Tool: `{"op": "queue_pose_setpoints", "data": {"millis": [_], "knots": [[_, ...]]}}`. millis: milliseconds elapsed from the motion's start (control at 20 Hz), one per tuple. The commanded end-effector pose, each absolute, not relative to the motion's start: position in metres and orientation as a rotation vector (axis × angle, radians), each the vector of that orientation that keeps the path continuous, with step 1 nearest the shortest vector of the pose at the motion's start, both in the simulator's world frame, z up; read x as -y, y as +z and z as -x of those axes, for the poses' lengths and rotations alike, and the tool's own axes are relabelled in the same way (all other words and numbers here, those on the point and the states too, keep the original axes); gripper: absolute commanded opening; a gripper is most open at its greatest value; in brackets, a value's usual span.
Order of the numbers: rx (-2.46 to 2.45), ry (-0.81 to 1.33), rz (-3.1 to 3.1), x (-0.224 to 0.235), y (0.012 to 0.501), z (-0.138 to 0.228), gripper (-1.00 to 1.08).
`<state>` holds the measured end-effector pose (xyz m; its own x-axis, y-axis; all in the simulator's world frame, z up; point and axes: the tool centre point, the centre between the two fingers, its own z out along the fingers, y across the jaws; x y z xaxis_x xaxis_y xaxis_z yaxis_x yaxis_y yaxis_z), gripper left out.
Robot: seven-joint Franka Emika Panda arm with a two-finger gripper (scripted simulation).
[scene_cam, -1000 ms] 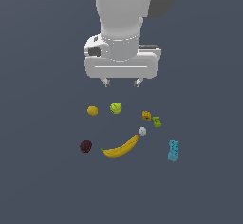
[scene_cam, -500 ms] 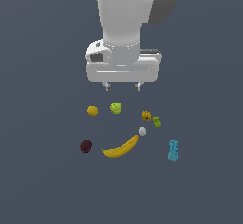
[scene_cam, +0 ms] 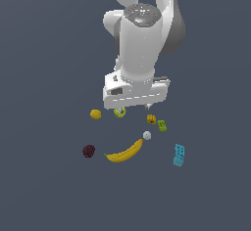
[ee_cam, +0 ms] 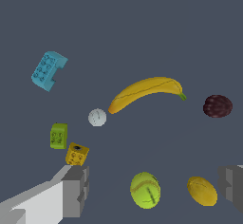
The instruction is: Pick up a designated object from a clutter of objects.
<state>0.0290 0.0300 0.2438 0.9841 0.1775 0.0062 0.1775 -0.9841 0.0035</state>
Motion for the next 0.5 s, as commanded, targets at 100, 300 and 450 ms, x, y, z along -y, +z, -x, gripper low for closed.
{"op": "queue_pose_setpoints", "data": {"millis": [100,300,450], "knots": [[-0.515,0.003,-3.085,-0.052,0.19,-0.036,1.0],[-0.714,0.0,-3.044,-0.071,0.145,-0.037,1.0],[-0.833,-0.001,-3.017,-0.084,0.118,-0.035,1.0]]}}
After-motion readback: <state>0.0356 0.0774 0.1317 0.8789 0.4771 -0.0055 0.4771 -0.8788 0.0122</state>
